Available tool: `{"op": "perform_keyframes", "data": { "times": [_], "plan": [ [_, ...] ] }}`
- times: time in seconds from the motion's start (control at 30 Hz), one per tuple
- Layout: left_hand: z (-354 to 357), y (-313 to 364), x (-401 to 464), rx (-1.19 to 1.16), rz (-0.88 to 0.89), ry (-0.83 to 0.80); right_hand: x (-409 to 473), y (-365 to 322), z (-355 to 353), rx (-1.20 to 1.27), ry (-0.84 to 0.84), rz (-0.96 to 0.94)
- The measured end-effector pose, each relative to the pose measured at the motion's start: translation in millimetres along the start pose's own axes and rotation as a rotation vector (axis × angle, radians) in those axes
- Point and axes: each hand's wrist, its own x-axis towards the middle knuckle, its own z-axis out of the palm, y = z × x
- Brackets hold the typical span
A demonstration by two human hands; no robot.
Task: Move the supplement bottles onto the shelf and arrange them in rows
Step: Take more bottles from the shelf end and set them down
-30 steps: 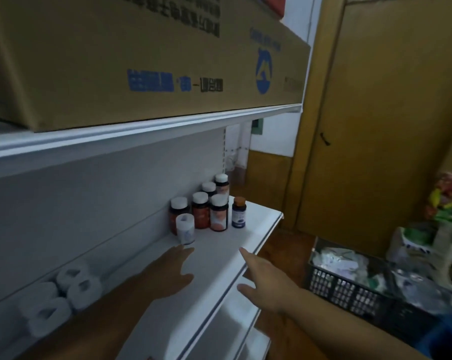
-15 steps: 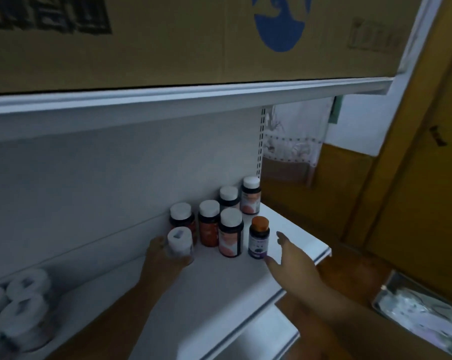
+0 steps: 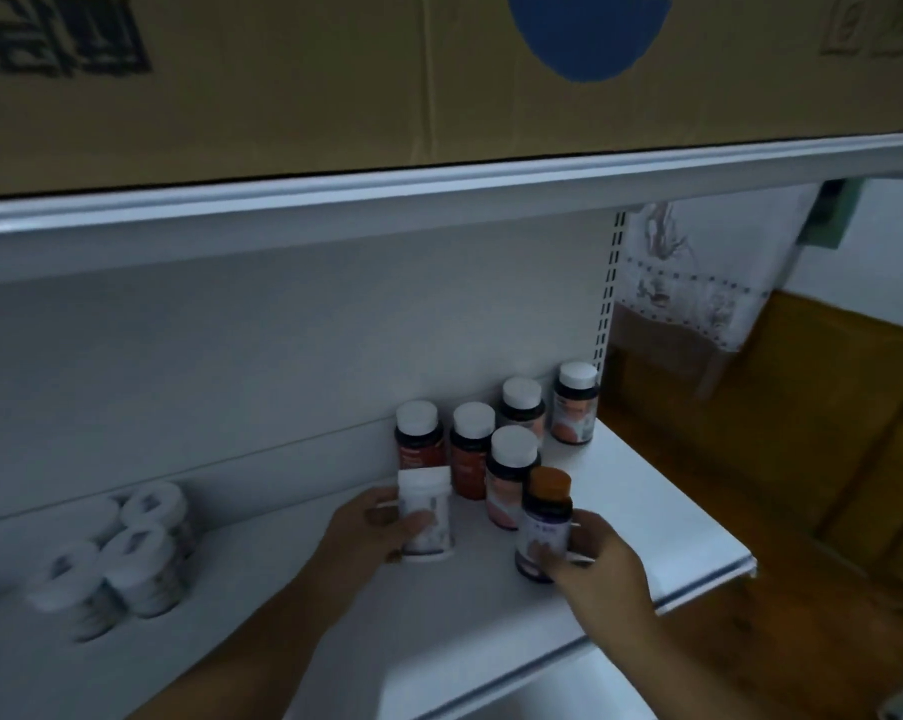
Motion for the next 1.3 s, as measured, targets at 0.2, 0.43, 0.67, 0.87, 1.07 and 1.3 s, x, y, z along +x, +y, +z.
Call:
{"op": "perform_keyframes", "data": {
  "times": [0.2, 0.43, 0.67, 0.87, 1.07, 1.3],
  "plan": [
    [-33.2, 9.9, -35.4, -0.051, -0.031, -0.122, -18.5, -34.4, 31.8, 0.383, -0.347, 0.041],
    [-106.8, 2.5, -98.3, -0.062, -0.011, -0.017, -61.6, -74.8, 96.1, 0.377, -0.549, 0.01],
    [-232.6, -15.3, -189.5, -0.075, -0.047, 0.124, -135.2, -120.7, 208.8, 0.378, -0.699, -0.059],
    [-349.4, -38.7, -284.2, -0.045, -0.065, 0.272, -220.8, -157.8, 320.9, 0.416, -0.913, -0.081],
    [-422.0, -49.4, -341.3, -0.025, -0.082, 0.393, -276.2, -183.9, 389.9, 0.381, -1.058, -0.089],
    [-465.0, -37.5, -317.2, 0.189, 0.05, 0.583, -267.6, -204.4, 429.5, 0.339, -0.972, -0.109]
  ]
}}
